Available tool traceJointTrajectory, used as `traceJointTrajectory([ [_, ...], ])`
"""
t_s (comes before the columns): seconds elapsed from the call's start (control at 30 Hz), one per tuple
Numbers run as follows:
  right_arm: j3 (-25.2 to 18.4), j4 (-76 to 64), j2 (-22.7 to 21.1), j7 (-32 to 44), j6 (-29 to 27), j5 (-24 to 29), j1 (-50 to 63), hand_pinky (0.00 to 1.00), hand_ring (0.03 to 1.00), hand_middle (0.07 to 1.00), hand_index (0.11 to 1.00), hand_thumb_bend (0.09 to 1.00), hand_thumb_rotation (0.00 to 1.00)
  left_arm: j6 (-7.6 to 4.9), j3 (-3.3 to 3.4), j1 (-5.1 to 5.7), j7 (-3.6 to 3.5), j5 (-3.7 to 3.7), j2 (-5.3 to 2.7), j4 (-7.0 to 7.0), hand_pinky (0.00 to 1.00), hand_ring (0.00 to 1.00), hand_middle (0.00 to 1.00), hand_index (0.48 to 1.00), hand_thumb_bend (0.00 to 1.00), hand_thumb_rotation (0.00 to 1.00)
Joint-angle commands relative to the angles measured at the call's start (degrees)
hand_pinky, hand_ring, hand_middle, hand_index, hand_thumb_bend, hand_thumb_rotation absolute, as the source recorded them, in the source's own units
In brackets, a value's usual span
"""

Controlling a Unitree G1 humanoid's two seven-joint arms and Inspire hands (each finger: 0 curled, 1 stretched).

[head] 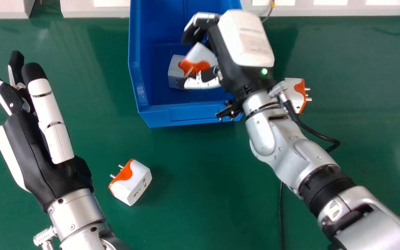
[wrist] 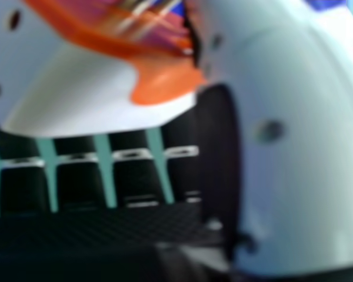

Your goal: Pick all objects and put in blue box

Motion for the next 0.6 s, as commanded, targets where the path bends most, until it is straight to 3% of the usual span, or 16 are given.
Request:
traceJointTrajectory([
  [0.0, 1.0, 1.2, 0.5, -2.0, -0.8, -0.1, -3.5, 0.35, 0.444, 0.48, 0.514, 0.499, 0.0, -1.35, -0.24, -0.01, -0.34, 0.01, -5.18, -0.38, 0.95, 0.97, 0.96, 0.955, 0.52, 0.84],
  [0.3, 5.3, -0.1, 0.1, -3.1, 5.2, -3.2, -3.7, 0.36, 0.491, 0.551, 0.502, 0.493, 0.0, -1.86, -0.17, 0.58, -0.87, -0.06, -5.15, -0.28, 0.96, 0.97, 0.97, 0.959, 0.52, 0.84],
  [0.33, 5.5, -0.9, 0.0, -3.2, 5.8, -3.4, -3.4, 0.46, 0.579, 0.7, 0.593, 0.586, 0.0, -1.94, -0.13, 0.61, -0.92, -0.04, -5.13, -0.23, 0.96, 0.97, 0.97, 0.959, 0.52, 0.84],
  [0.47, 5.8, -4.1, -0.2, -4.0, 7.4, -3.7, -2.4, 0.52, 0.648, 0.771, 0.658, 0.649, 0.0, -2.05, -0.16, 0.83, -1.01, 0.04, -5.13, -0.24, 0.95, 0.97, 0.97, 0.959, 0.52, 0.84],
  [0.53, 5.5, -6.0, -0.1, -4.6, 8.3, -3.7, -1.7, 0.65, 0.825, 0.914, 0.78, 0.789, 0.04, -2.11, -0.22, 0.96, -0.91, 0.16, -5.23, -0.29, 0.95, 0.96, 0.96, 0.955, 0.53, 0.83],
  [0.57, 5.3, -7.0, 0.0, -4.9, 8.5, -3.6, -1.3, 0.65, 0.825, 0.914, 0.78, 0.789, 0.04, -1.97, -0.29, 1.07, -0.88, 0.2, -5.26, -0.44, 0.95, 0.96, 0.96, 0.955, 0.53, 0.83],
])
